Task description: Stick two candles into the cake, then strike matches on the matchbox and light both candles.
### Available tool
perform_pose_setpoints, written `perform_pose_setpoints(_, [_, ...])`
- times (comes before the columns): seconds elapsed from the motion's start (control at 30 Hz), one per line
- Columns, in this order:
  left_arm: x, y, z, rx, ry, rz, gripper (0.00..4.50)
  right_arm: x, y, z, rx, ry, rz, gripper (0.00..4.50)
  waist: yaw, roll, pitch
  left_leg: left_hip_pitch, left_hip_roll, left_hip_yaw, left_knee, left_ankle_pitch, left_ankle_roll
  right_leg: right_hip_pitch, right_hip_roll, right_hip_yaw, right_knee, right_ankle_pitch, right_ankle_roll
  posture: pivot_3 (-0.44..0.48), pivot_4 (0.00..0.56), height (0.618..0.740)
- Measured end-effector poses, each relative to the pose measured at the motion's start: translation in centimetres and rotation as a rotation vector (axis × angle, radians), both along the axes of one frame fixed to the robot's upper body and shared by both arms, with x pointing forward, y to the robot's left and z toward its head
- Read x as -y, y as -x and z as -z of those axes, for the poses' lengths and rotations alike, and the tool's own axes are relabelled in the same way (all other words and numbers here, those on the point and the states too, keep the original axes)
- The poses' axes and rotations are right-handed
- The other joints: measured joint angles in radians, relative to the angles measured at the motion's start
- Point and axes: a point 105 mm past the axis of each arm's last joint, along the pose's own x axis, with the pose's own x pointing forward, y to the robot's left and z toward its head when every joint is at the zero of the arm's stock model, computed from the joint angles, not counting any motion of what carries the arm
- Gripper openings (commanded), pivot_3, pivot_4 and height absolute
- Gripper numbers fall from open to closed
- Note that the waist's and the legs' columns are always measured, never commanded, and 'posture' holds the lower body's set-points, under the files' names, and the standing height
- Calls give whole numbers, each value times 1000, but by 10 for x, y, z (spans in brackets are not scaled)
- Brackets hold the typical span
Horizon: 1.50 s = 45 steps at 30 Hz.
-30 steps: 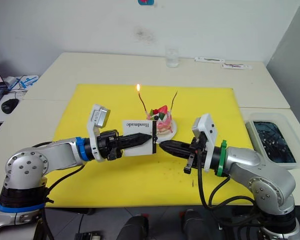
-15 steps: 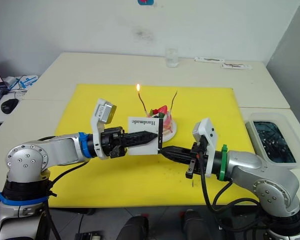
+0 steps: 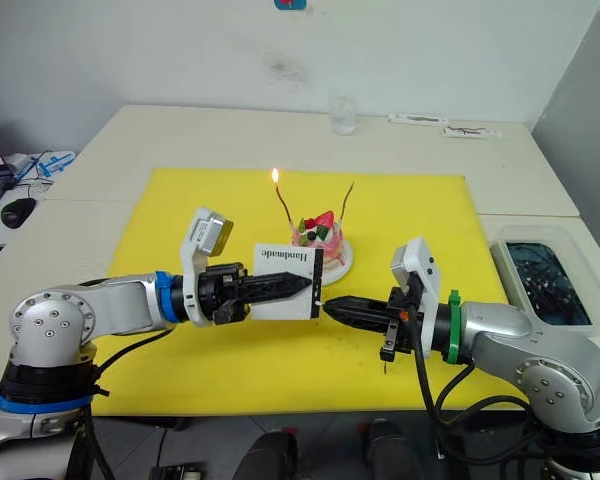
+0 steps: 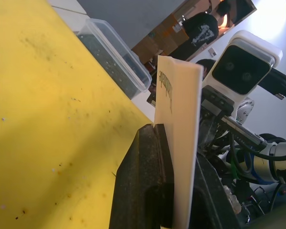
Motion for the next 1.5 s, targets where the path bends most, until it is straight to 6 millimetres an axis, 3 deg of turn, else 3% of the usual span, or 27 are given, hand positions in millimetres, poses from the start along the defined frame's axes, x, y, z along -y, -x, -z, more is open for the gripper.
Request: perform_pose_setpoints(1.5, [-2, 8, 11, -42, 11, 39, 0, -1, -4, 16, -56, 38, -27, 18, 0, 0, 0, 0, 0, 0, 0, 0, 0, 0, 0, 0, -1, 0, -1, 0, 150, 740])
